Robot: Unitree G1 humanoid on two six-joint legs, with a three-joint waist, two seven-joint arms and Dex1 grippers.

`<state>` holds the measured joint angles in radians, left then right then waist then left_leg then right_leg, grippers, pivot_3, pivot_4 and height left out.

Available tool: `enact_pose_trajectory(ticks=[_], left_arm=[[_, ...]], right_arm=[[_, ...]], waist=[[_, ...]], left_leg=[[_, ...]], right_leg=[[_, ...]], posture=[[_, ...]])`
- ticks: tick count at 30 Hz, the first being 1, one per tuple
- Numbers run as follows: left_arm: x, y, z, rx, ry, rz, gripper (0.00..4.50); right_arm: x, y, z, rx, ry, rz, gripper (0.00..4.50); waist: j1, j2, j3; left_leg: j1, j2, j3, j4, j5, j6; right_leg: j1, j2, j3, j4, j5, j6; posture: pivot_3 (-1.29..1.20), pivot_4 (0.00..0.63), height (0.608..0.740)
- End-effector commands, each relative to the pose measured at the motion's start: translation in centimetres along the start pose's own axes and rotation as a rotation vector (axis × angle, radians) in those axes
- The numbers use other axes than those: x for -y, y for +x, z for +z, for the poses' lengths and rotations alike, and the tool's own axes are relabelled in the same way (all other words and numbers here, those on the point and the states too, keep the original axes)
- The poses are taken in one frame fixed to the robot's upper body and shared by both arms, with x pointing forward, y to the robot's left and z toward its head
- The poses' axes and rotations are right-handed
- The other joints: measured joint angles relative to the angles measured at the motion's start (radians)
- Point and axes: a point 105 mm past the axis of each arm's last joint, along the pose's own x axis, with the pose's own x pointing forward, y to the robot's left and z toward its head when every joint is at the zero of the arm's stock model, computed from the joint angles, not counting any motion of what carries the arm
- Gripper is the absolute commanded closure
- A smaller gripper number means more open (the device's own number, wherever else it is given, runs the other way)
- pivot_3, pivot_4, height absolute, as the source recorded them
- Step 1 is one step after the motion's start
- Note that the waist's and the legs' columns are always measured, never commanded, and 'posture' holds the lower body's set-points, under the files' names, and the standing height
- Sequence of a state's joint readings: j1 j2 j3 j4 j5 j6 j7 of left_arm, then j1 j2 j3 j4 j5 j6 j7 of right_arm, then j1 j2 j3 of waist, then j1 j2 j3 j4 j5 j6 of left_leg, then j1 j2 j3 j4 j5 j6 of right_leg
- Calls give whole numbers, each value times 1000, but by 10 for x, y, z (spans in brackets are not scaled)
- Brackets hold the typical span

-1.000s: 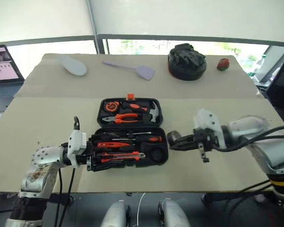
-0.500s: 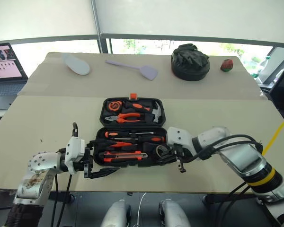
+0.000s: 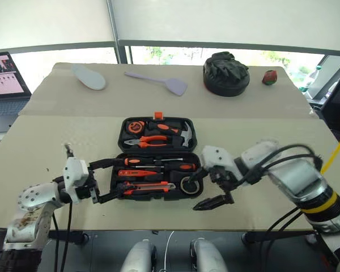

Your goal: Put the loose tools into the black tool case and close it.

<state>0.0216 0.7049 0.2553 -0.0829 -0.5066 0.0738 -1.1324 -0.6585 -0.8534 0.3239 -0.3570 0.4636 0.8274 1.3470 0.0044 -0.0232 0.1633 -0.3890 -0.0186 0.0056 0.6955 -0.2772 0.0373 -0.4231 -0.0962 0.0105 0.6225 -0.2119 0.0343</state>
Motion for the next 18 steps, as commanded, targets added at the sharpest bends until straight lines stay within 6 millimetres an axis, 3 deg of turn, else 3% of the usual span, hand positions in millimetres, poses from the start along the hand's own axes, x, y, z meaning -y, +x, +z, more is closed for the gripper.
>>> enact_pose_trajectory(ticks=[1,2,6,10,11,16,18], left_arm=[[-41,-22,-6,-68,-7,277,520],[-49,-25,-7,-71,-19,340,777],[-71,-19,-15,-110,-71,485,2356],[-76,-2,-28,-176,-109,507,3844],[-75,4,-30,-182,-120,488,4364],[-74,41,-37,-204,-140,413,4500],[-74,49,-43,-249,-147,394,4500]], right_arm=[[26,-36,-4,35,-10,-203,0],[38,-44,-14,30,11,-287,0],[81,-60,-53,6,27,-575,1110],[107,-52,-68,31,-44,-733,2334],[110,-46,-71,37,-61,-739,2809],[125,-12,-70,80,-166,-794,4448],[125,-3,-66,93,-163,-769,4448]], waist=[[0,0,0],[1,0,0],[7,-2,0],[0,-2,0],[-4,-2,0],[-17,-2,0],[-18,-2,0]], left_leg=[[0,0,0,0,0,0],[1,0,0,0,0,0],[0,-2,0,0,1,-1],[-1,-2,2,-1,1,-2],[0,-2,2,-2,1,-3],[0,-1,2,-2,2,-3],[-1,-1,1,-2,2,-4]], right_leg=[[0,0,0,0,0,0],[0,0,0,0,0,0],[0,-1,0,1,0,0],[-2,-1,1,2,1,0],[-2,0,2,3,1,0],[-3,1,2,3,1,-1],[-3,1,2,3,2,-1]], posture=[[0,150,740],[0,150,740],[0,150,740],[0,150,740],[0,150,740],[0,150,740],[0,150,740]])
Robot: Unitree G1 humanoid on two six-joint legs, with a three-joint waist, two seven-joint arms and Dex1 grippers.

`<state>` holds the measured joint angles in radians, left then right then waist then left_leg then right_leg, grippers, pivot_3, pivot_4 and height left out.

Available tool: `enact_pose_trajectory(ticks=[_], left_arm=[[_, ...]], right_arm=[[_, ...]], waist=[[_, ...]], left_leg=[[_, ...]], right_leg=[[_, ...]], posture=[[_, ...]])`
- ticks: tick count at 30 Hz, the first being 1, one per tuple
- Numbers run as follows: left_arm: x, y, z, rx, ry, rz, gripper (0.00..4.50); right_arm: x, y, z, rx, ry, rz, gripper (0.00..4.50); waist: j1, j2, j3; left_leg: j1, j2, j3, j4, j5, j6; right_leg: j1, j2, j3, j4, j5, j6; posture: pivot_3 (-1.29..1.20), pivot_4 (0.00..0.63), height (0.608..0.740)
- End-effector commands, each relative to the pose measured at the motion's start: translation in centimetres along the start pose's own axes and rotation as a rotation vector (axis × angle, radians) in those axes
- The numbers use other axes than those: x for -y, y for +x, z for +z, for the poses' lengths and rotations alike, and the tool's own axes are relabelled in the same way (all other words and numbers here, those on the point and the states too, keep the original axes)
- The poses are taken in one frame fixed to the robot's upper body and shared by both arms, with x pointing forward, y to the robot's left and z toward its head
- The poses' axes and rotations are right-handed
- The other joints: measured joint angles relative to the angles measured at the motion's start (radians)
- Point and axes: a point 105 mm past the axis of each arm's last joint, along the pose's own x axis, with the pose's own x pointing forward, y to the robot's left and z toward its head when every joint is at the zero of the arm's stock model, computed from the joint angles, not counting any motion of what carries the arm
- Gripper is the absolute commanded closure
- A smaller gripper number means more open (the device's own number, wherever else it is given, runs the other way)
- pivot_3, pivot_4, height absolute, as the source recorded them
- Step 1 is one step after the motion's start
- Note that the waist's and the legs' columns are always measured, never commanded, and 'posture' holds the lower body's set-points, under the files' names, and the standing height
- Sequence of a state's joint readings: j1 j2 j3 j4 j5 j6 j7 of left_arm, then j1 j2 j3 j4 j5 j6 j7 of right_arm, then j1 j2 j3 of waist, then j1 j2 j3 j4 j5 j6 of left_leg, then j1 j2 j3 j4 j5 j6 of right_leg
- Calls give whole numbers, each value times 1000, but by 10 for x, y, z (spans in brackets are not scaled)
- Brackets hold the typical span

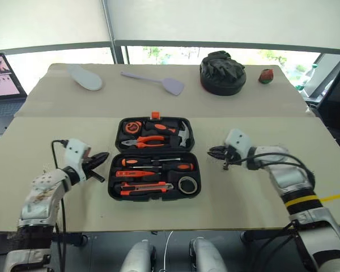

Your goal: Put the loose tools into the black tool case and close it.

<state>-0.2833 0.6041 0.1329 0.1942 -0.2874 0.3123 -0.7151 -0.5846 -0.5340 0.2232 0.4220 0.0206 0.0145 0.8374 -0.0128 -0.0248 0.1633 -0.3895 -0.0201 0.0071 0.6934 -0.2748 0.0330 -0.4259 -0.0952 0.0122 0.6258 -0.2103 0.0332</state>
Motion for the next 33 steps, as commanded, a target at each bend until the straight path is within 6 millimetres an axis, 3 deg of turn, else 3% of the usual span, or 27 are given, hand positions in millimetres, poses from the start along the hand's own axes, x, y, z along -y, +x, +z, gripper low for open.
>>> enact_pose_trajectory(ticks=[1,3,9,17,24,26,30,33], left_arm=[[7,15,3,-36,33,-41,4500],[18,25,7,-27,16,-96,4500],[60,33,10,-43,64,-319,4500],[86,31,10,-37,118,-414,4500],[77,18,2,-80,100,-404,4500],[66,7,3,-91,32,-389,4500],[29,-22,14,-183,-68,-301,3571],[21,-28,26,-243,-185,-284,2693]], right_arm=[[1,8,19,38,-93,4,4448],[-5,11,12,-34,-171,34,4448],[-26,-1,25,40,-139,166,4448],[-49,-26,23,8,-60,201,4448],[-51,-41,5,-57,15,158,4448],[-40,-47,3,-62,58,88,4448],[-15,-74,11,-37,197,18,3514],[-2,-84,1,-172,230,-19,2441]], waist=[[-1,0,0],[2,0,0],[19,0,0],[26,0,0],[24,0,0],[23,0,0],[20,0,0],[10,0,0]], left_leg=[[0,0,0,0,0,0],[0,0,0,0,0,0],[0,-2,-2,1,0,0],[-1,-2,-2,1,-2,3],[1,-1,-1,1,-1,2],[1,-1,-1,1,-1,2],[0,0,-1,2,-1,2],[0,1,-1,2,-1,2]], right_leg=[[0,0,0,1,0,0],[0,0,0,1,0,0],[2,-2,-1,0,1,1],[2,-2,-2,-1,1,1],[3,-2,-1,-2,0,1],[4,-1,-1,-2,0,1],[3,0,-1,-1,0,1],[2,1,0,0,0,1]], posture=[[0,150,740],[0,150,740],[0,150,740],[0,150,740],[0,150,740],[0,150,740],[0,150,740],[0,150,740]])
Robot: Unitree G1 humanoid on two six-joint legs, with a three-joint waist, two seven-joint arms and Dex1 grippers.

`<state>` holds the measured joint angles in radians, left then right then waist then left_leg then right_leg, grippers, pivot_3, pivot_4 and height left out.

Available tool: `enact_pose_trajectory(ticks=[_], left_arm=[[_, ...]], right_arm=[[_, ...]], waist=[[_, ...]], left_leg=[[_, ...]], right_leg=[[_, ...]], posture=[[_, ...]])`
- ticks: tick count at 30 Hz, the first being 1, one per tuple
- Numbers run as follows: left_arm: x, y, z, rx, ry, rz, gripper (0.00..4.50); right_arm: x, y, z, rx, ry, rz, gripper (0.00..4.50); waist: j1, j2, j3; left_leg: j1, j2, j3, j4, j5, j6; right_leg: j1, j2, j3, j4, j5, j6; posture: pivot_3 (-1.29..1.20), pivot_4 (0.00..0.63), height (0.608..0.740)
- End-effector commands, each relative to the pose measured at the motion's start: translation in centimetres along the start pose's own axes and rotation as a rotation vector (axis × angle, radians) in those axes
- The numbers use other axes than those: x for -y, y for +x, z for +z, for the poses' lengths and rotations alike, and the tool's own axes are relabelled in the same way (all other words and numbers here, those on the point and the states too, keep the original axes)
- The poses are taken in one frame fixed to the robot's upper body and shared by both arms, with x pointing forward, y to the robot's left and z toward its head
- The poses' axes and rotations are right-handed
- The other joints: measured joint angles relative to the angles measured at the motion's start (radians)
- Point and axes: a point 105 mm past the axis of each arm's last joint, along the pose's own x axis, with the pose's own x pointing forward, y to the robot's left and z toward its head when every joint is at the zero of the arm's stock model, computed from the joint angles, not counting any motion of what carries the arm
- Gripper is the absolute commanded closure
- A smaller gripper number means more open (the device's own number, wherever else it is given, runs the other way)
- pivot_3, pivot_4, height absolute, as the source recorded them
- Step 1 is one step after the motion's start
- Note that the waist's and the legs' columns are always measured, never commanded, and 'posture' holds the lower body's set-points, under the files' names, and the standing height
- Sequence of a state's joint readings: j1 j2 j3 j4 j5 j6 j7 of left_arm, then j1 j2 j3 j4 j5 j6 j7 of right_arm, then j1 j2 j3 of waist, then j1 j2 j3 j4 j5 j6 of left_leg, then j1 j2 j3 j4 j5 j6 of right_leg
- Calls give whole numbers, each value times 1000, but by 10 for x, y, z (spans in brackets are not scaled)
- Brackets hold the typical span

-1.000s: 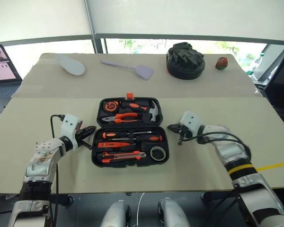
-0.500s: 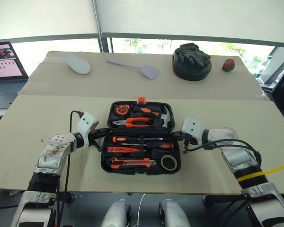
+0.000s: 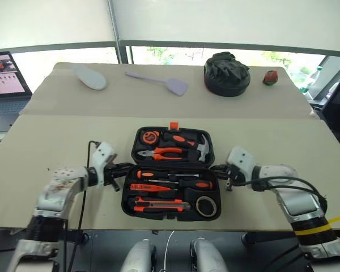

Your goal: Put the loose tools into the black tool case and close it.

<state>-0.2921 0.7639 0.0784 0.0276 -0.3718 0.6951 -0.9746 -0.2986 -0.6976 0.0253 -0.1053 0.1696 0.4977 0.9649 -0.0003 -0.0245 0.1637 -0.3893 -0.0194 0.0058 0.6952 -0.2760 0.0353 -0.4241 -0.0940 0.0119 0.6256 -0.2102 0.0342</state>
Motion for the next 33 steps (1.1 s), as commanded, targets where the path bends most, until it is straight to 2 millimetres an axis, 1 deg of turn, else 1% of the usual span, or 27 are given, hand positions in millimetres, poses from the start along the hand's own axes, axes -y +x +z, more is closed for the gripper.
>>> enact_pose_trajectory(ticks=[1,2,3,4,5,6,7,8,10,13,17,19,21,22,23,25,27,28,29,30,31,33], left_arm=[[-4,-14,24,-12,-126,10,2300],[-4,-15,25,-22,-137,15,1993],[-5,-14,36,0,-193,5,1562],[-5,-13,44,15,-234,-6,1165],[-2,-9,50,1,-258,-25,852],[1,-6,53,-13,-270,-37,472],[-1,1,54,-41,-281,-6,137],[-4,8,55,-67,-295,26,56],[-7,20,61,-59,-299,61,56],[-10,32,66,-50,-312,88,56],[-14,38,64,-64,-306,126,56],[-14,38,62,-79,-305,125,56],[-14,37,61,-79,-307,127,56],[-15,37,60,-78,-309,130,597],[-17,37,58,-77,-313,143,691],[-18,40,55,-68,-332,150,1588],[-18,42,55,-56,-351,147,2255],[-17,44,56,-43,-367,140,2671],[-16,45,56,-35,-376,136,2933],[-16,46,57,-22,-390,134,3451],[-16,47,59,-7,-398,129,3772],[-17,49,65,48,-422,119,4484]], right_arm=[[23,-18,4,-116,34,-97,2137],[25,-19,2,-145,50,-116,1838],[27,-17,13,-120,153,-90,1446],[26,-15,23,-94,221,-58,1085],[28,-12,29,-99,360,-32,814],[28,-9,34,-110,454,-9,436],[31,-4,37,-118,523,-4,179],[33,1,41,-127,561,-6,172],[36,9,47,-134,586,-12,172],[40,20,48,-168,560,-39,172],[48,30,43,-192,542,-90,172],[48,33,39,-222,521,-93,172],[48,34,36,-246,518,-99,172],[48,34,33,-262,516,-108,703],[49,34,31,-277,516,-116,802],[50,34,26,-302,538,-137,1629],[51,34,23,-308,561,-145,2234],[51,35,22,-304,583,-147,2637],[51,35,22,-301,598,-147,2883],[50,36,21,-296,618,-144,3353],[50,36,21,-289,638,-140,3650],[51,39,26,-234,689,-127,4341]], waist=[[-3,0,0],[-3,0,0],[-4,0,0],[-5,-1,0],[-6,-1,0],[-10,-2,1],[-13,-2,1],[-14,-2,1],[-13,-2,1],[-13,-1,1],[-13,-1,1],[-14,-1,1],[-16,-1,1],[-16,-1,1],[-16,-1,1],[-15,-1,1],[-11,-1,1],[-11,-2,1],[-10,-2,1],[-10,-2,1],[-9,-2,1],[-8,-2,0]], left_leg=[[0,0,0,0,0,0],[1,0,0,0,0,0],[1,0,0,0,0,0],[1,0,0,0,0,0],[0,0,0,1,0,0],[0,0,0,1,1,-1],[0,0,0,1,1,-1],[-1,0,0,1,1,-1],[0,-1,-1,0,1,-1],[-2,-1,-1,-1,1,-1],[-10,-3,0,0,2,-3],[-15,-5,0,0,5,-7],[-15,-5,0,0,5,-7],[-15,-5,0,0,4,-6],[-14,-5,0,0,4,-5],[-13,-4,-1,1,5,-5],[-9,-4,-1,1,6,-5],[-8,-4,-1,1,6,-4],[-7,-4,-1,1,6,-4],[-2,-4,-2,1,7,-4],[2,-4,-2,0,6,-4],[4,-5,-2,0,7,-4]], right_leg=[[0,0,0,0,0,0],[1,0,0,0,0,0],[1,0,0,-1,0,0],[2,0,0,0,0,0],[1,0,0,0,0,0],[0,1,0,0,0,0],[0,2,0,0,0,0],[0,2,0,0,0,0],[0,2,0,1,0,0],[-1,1,0,4,0,0],[-10,-1,1,4,1,1],[-15,-2,2,5,2,2],[-15,-2,2,6,2,2],[-15,-2,2,6,3,1],[-15,-2,2,5,3,1],[-14,-2,2,4,3,0],[-10,-2,1,4,4,0],[-9,-2,1,4,4,0],[-7,-2,1,4,4,0],[-2,-2,1,3,4,0],[2,-2,1,2,4,0],[4,-3,1,2,4,0]], posture=[[0,150,740],[0,150,740],[0,150,740],[0,150,740],[0,150,740],[0,150,740],[0,150,740],[0,150,740],[0,150,740],[0,150,740],[0,150,740],[0,150,740],[0,150,740],[0,150,740],[0,150,740],[0,150,740],[0,150,740],[0,150,740],[0,150,740],[0,150,740],[0,150,740],[0,150,740]])
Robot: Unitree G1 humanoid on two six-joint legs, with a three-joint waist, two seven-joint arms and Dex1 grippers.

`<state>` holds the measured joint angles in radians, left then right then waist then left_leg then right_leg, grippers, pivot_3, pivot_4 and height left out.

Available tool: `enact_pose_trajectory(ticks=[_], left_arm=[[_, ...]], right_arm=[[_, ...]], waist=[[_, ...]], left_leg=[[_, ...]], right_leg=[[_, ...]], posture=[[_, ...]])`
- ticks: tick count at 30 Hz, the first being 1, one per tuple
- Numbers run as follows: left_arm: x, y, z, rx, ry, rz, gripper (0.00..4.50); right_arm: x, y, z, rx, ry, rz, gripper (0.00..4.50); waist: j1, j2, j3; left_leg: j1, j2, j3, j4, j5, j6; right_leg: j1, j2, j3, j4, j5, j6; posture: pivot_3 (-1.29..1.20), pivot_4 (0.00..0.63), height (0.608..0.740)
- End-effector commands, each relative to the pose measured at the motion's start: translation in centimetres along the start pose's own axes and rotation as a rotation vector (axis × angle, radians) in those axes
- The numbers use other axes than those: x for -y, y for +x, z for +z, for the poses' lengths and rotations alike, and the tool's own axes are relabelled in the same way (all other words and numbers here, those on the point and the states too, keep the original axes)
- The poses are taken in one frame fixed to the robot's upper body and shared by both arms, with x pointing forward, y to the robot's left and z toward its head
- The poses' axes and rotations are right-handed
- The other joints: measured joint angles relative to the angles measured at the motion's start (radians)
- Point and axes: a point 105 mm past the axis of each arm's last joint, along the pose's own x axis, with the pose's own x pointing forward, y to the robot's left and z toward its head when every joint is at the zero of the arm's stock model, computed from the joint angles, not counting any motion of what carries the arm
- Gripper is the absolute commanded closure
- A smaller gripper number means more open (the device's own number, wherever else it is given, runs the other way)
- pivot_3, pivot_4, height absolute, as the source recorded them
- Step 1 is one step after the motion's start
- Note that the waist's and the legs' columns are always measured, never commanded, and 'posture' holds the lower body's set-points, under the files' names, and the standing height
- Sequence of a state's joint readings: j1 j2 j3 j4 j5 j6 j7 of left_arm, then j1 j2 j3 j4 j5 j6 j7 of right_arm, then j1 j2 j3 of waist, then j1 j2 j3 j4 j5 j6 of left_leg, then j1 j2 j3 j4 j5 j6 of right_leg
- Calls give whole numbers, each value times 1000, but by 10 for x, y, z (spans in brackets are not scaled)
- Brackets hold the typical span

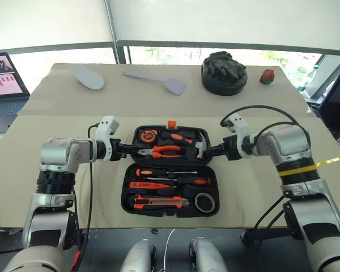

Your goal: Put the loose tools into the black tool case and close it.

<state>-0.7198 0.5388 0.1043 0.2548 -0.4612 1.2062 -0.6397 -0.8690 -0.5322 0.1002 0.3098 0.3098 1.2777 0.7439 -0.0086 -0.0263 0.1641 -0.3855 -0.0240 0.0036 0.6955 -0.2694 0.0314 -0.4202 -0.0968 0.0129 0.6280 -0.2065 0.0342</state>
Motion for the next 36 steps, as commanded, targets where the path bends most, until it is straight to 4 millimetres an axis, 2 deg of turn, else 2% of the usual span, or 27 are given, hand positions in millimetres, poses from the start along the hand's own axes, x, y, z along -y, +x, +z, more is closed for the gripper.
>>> enact_pose_trajectory(ticks=[1,3,5,8,11,13,16,19,22,24,26,28,30,34,35,36], left_arm=[[-3,-4,19,135,-16,1,4500],[4,-10,43,311,-47,-69,4500],[7,-17,57,428,-40,-116,4500],[14,-34,68,574,70,-160,4500],[21,-53,68,651,204,-184,4500],[23,-67,54,688,389,-167,4500],[20,-73,27,654,549,-149,4500],[22,-76,10,670,682,-122,4500],[23,-77,-20,627,868,-102,4500],[23,-76,-34,596,940,-89,4500],[18,-75,-57,533,1001,-88,4500],[11,-76,-75,479,984,-102,3737],[1,-82,-88,437,977,-84,3050],[-18,-100,-95,395,959,-45,1518],[-24,-104,-95,386,935,-24,1267],[-30,-105,-93,379,904,3,1172]], right_arm=[[16,-6,4,75,100,-49,4480],[5,-13,30,271,99,49,4480],[-3,-22,46,412,40,98,4480],[-18,-42,66,621,-116,135,4480],[-28,-58,69,749,-348,88,4480],[-31,-66,54,805,-609,26,4480],[-26,-61,20,758,-993,-85,4480],[-22,-55,-5,719,-1214,-128,4480],[-24,-47,-28,720,-1435,-153,4480],[-28,-42,-37,740,-1535,-149,4480],[-25,-32,-57,695,-1553,-92,4480],[-17,-27,-70,650,-1525,-82,3678],[-7,-30,-80,613,-1519,-100,3067],[7,-49,-86,579,-1526,-143,1707],[11,-54,-88,568,-1510,-157,1525],[16,-60,-89,559,-1478,-174,1073]], waist=[[0,-1,0],[0,-1,0],[-1,-1,0],[-6,-1,0],[-14,-1,0],[-15,-1,0],[-16,0,0],[-11,0,0],[-9,0,0],[-8,0,1],[-8,0,1],[-9,0,0],[-9,0,0],[-6,0,0],[-2,0,0],[-2,0,0]], left_leg=[[0,0,0,0,0,0],[-1,0,0,0,0,0],[-6,0,0,0,1,-2],[-23,0,0,0,4,-7],[-35,0,3,0,8,-14],[-38,0,3,-1,8,-14],[-37,0,4,-2,5,-11],[-36,-1,7,-1,4,-8],[-33,0,10,0,2,-4],[-21,-1,12,0,-1,2],[-8,3,12,-2,-1,2],[3,6,12,-5,-2,3],[12,6,14,-11,-2,3],[9,6,16,-14,-2,3],[9,6,16,-14,-2,3],[9,6,15,-14,-2,3]], right_leg=[[0,0,0,0,0,0],[-1,0,0,1,0,0],[-7,0,0,2,1,-1],[-26,0,1,7,3,-2],[-41,0,2,13,4,-2],[-45,1,1,13,4,-2],[-46,0,1,11,4,-2],[-40,-1,0,1,3,0],[-36,-2,1,-3,6,1],[-28,-4,2,-4,6,1],[-13,-1,1,-6,5,-1],[-1,1,1,-10,4,-2],[5,1,2,-13,4,-2],[-1,1,4,-12,3,-3],[-1,1,4,-13,3,-3],[0,1,3,-13,3,-3]], posture=[[0,150,740],[0,150,740],[0,150,740],[0,150,740],[0,150,740],[0,150,740],[0,150,740],[0,150,740],[0,150,740],[0,150,740],[0,150,740],[0,150,740],[0,150,740],[0,150,740],[0,150,740],[0,150,740]])
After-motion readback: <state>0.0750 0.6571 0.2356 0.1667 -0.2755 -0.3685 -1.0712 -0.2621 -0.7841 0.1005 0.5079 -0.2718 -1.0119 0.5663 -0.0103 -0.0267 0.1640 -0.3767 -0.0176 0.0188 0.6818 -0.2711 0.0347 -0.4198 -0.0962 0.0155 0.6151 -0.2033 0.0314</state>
